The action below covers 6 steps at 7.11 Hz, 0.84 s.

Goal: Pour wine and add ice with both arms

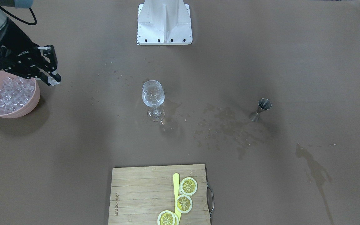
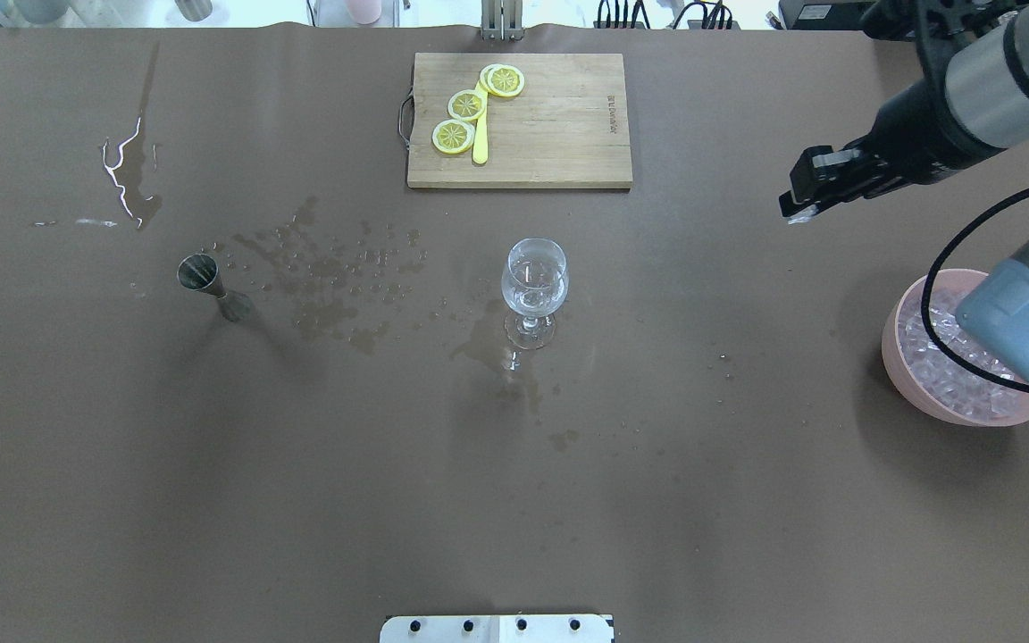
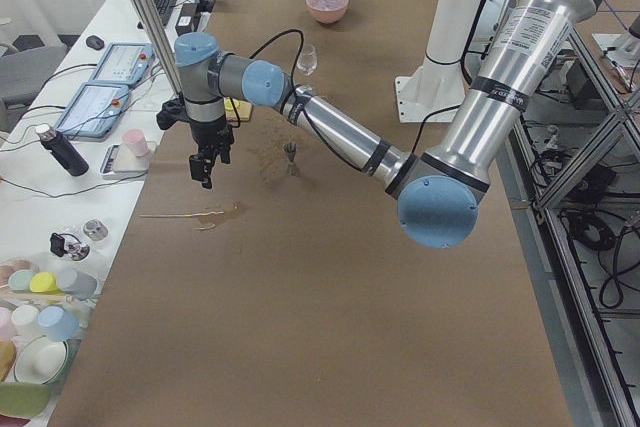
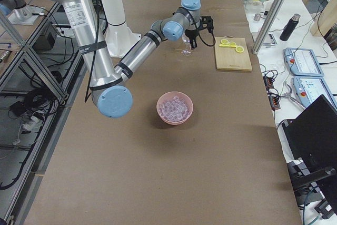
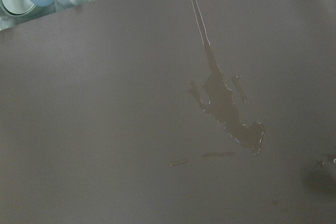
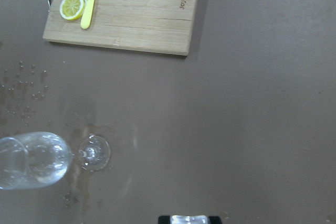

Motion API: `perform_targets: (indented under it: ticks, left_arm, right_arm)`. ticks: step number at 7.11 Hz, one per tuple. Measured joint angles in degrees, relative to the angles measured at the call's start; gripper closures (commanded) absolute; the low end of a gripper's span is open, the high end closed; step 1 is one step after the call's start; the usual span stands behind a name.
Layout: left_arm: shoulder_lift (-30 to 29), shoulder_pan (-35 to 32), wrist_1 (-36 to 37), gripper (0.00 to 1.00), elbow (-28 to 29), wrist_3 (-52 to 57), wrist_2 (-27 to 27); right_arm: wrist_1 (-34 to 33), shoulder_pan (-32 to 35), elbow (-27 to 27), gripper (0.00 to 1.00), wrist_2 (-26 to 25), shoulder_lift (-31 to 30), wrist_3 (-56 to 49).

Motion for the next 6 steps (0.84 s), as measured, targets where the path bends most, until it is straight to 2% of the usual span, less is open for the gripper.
perform_targets:
  ticks: [2, 4, 6]
  left_arm:
    - [2.42, -1.03, 0.11, 0.01, 0.64, 3.32, -3.61]
    - [4.05, -1.36, 0.07, 0.01, 0.72, 6.60, -4.42]
    - [4.59, -1.46, -0.16, 0.01, 0.96, 7.23, -4.45]
  right_arm:
    - [0.47, -8.16, -0.68, 1.00, -7.93, 5.07, 9.97]
    - [0.68, -14.88, -2.29, 1.00, -15.65, 9.19, 16.18]
    - [3.26, -17.89, -5.98, 1.00, -19.54, 12.43, 18.98]
